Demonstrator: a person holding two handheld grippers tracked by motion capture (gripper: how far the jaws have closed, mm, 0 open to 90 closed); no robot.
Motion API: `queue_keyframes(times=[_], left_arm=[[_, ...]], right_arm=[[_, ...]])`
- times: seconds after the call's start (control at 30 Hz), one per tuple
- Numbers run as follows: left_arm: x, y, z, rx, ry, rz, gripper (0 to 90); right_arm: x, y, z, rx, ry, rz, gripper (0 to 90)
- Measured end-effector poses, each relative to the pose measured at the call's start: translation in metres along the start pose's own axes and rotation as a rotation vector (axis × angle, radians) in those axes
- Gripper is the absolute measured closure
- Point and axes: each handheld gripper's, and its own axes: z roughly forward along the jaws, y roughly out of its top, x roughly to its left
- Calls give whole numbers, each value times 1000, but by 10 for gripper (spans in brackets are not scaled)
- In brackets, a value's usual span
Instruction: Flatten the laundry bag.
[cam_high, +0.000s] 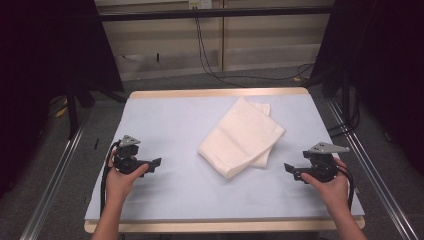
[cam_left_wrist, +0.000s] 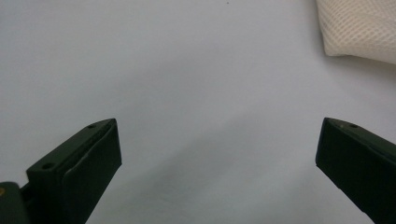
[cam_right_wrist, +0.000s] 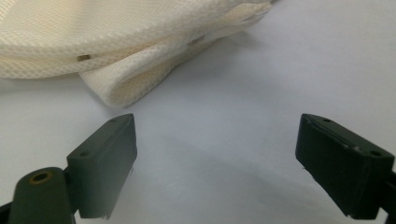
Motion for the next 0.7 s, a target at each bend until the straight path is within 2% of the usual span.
queue_keyframes(times=[0.03, 0.13, 0.27, 0.33, 0.37, 0.53, 0.6, 0.63, 0.7], left_arm=[[-2, 0, 1, -9, 2, -3, 2], [-4, 1, 2, 7, -1, 20, 6], [-9, 2, 5, 1, -12, 21, 11], [-11, 3, 5, 10, -23, 32, 11], [-13, 2, 7, -4, -28, 24, 12], [-17, 3, 8, -2, -41, 27, 14], [-19, 2, 8, 13, -44, 32, 17], [-18, 3, 8, 22, -49, 54, 18], [-19, 3, 7, 24, -47, 68, 21]], right_arm=[[1, 1, 1, -3, 7, 9, 129], [4, 3, 2, -2, 21, 2, 187], [11, 6, 4, 1, 28, -29, 277], [14, 7, 5, 3, 47, -49, 314], [17, 8, 6, 7, 53, -54, 344], [27, 12, 9, 14, 83, -84, 443], [34, 17, 14, 19, 106, -105, 530], [36, 20, 16, 17, 111, -113, 552], [41, 25, 19, 14, 119, -115, 609]])
